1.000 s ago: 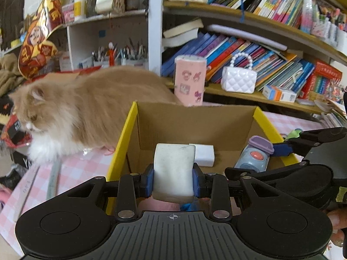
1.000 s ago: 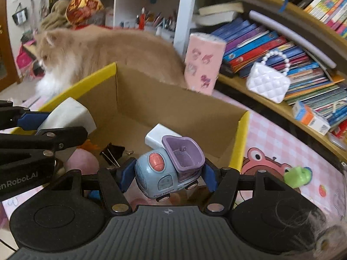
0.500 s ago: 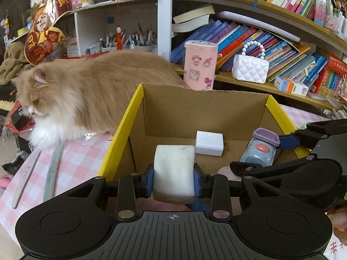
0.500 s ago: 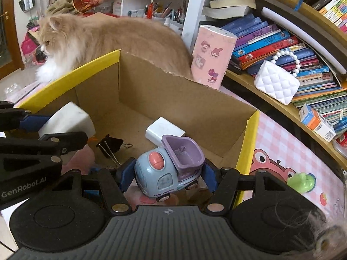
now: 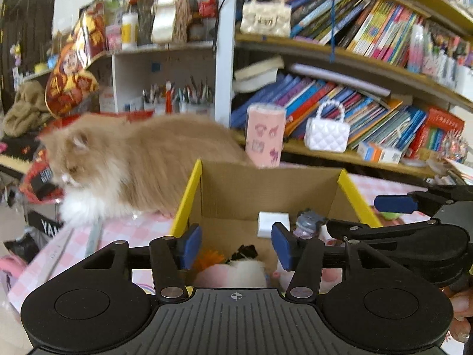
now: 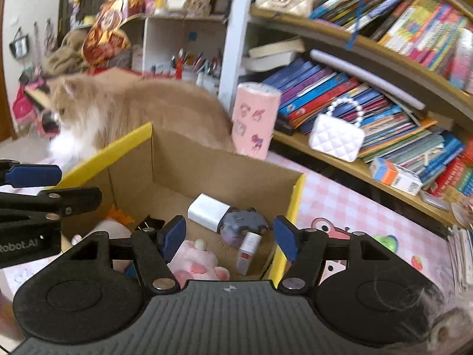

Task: Organize objects
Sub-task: 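Open both grippers to drop the foam block and truck into the box, then withdraw both grippers from the box toward the remaining items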

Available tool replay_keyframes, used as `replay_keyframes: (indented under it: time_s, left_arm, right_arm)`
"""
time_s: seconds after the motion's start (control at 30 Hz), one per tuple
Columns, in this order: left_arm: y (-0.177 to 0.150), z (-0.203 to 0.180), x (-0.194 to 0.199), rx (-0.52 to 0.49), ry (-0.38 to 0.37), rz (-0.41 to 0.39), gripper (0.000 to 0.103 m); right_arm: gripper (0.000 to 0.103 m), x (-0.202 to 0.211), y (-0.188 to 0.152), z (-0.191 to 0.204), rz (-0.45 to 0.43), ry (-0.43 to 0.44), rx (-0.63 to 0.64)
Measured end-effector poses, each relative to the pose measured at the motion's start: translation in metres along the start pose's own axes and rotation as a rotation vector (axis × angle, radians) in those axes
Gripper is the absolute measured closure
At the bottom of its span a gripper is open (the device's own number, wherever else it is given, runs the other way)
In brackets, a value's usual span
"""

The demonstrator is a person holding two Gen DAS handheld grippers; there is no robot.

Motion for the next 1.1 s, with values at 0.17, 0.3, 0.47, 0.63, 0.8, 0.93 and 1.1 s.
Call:
replay_keyframes:
  time_s: [0.17,0.3,0.47,0.63,0.8,0.93,1.1]
  left_arm:
    - [-0.002,0.002,0.028,-0.011,0.001,-0.030,0.049]
    - [-0.017,0.005,0.041,-0.001,0.002,-0.017,0.045]
    - [-0.043,0.006,0.052,-0.007,-0.005,0.028,0.045]
    - [-0.069,0.007,0.064,-0.018,-0.012,0.068,0.045]
    - [-0.092,0.008,0.075,-0.017,-0.013,0.106,0.045]
    - [-0.105,0.011,0.081,-0.004,-0.012,0.131,0.044]
    - [-0.118,0.008,0.087,-0.018,-0.022,0.152,0.044]
  right_arm:
    - [0.039,0.033,-0.008,0.002,-0.038,-0.014,-0.044]
    - [0.039,0.051,-0.024,0.006,-0.032,-0.028,-0.063]
    - [0.039,0.065,-0.051,0.012,0.001,-0.048,-0.081]
    - [0.038,0.078,-0.079,0.018,0.038,-0.068,-0.115]
    - [0.038,0.088,-0.104,0.025,0.078,-0.065,-0.139]
    - [0.038,0.096,-0.118,0.032,0.093,-0.071,-0.158]
    - [0.036,0.106,-0.132,0.032,0.106,-0.092,-0.201]
Point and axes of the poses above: each gripper's, at about its wrist camera, not at the fingertips, and x roughly against the way its jaws point, z to its left, y to its top, the point moved 9 cm from there along -x, roughly the way its jaws point, and after that the axes turned 8 degrees about -x, right-handed, at the moved point
